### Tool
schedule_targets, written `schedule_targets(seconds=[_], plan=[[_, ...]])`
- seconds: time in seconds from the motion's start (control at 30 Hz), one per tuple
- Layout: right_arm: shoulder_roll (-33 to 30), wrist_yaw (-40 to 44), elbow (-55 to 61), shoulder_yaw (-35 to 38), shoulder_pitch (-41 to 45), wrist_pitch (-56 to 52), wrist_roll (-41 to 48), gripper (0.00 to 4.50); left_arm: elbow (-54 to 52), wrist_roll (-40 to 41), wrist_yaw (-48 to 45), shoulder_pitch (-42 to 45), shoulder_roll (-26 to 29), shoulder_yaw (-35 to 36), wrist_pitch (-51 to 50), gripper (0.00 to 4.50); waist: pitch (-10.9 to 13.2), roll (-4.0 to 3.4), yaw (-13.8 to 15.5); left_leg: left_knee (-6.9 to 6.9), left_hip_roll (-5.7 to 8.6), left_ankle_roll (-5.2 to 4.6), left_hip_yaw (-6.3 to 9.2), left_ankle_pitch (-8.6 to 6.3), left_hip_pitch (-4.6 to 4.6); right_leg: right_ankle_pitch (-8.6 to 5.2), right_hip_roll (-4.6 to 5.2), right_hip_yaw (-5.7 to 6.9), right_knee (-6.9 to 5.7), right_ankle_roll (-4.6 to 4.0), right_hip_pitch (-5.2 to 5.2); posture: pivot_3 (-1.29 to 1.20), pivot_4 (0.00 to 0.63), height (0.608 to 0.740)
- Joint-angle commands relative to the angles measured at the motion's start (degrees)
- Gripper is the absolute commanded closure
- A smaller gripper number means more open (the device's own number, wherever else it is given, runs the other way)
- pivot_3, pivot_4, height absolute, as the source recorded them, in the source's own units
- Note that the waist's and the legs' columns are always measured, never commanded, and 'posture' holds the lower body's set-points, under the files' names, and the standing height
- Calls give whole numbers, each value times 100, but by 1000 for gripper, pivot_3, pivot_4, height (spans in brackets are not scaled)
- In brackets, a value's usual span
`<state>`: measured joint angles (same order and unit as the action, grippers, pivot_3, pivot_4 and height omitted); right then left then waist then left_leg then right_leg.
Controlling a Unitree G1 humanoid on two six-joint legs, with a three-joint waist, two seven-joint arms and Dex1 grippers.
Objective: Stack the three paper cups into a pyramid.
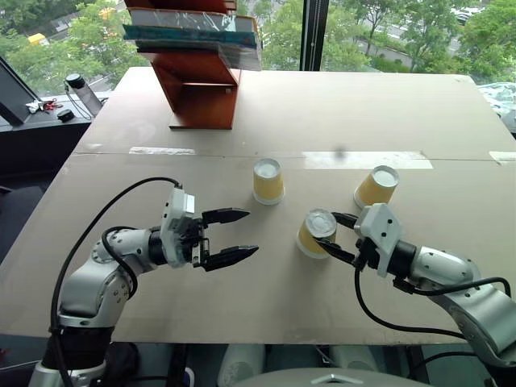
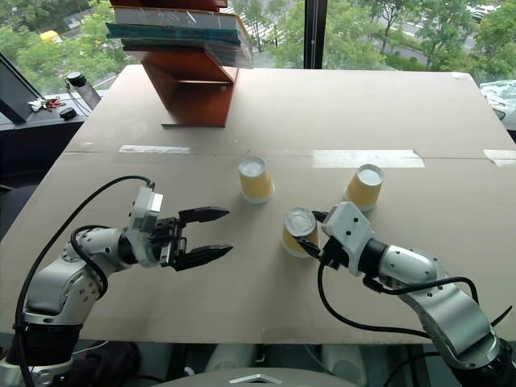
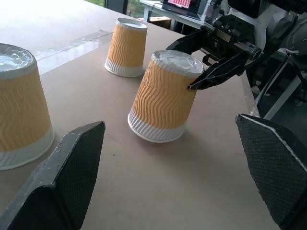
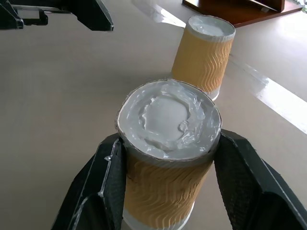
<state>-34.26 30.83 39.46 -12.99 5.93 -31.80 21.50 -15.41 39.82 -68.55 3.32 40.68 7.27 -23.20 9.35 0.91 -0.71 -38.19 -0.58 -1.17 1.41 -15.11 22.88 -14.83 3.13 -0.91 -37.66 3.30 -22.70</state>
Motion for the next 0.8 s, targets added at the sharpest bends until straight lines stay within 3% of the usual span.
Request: schedule_targets(seconds=[0.03, 0.27, 0.53, 0.7, 0.73, 0.8], plan=[[195, 313, -303, -186, 440, 343, -108, 2587, -202, 113, 3, -113, 88, 271, 38, 0, 1, 0, -17, 2, 0, 0, 2, 0, -1, 0, -1, 0, -1, 0, 0, 0, 150, 740], [590, 1014, -1270, -623, 1310, 614, -225, 2587, -291, 310, -105, -458, 130, 679, 85, 0, 4, -3, -12, 5, -3, 0, 8, 0, -9, 0, -2, 5, -13, -2, -1, 0, 150, 740], [684, 1410, -1908, -830, 1510, 1072, -625, 2587, 139, 461, -826, -879, 431, 1474, 321, 0, 4, -5, -5, 4, -1, 0, 8, 0, -8, 0, 1, 7, -12, -3, -1, 0, 150, 740], [492, 1793, -1938, -878, 1498, 1118, -687, 267, -57, 529, -755, -922, 351, 1396, 239, 0, 6, -7, 7, 4, -1, 0, 6, 0, -8, 0, 4, 6, -10, -3, 0, 0, 150, 740], [500, 1656, -1858, -738, 1507, 1138, -739, 44, -60, 565, -771, -911, 356, 1379, 185, 0, 6, -7, 1, 3, 0, 0, 6, 0, -7, 0, 5, 7, -10, -3, 0, 0, 150, 740], [472, 1496, -1616, -442, 1539, 1055, -708, 44, -50, 602, -801, -901, 373, 1356, 117, 0, 6, -8, -4, 3, 0, 0, 7, 0, -8, 0, 5, 6, -13, -3, 0, 0, 150, 740]])
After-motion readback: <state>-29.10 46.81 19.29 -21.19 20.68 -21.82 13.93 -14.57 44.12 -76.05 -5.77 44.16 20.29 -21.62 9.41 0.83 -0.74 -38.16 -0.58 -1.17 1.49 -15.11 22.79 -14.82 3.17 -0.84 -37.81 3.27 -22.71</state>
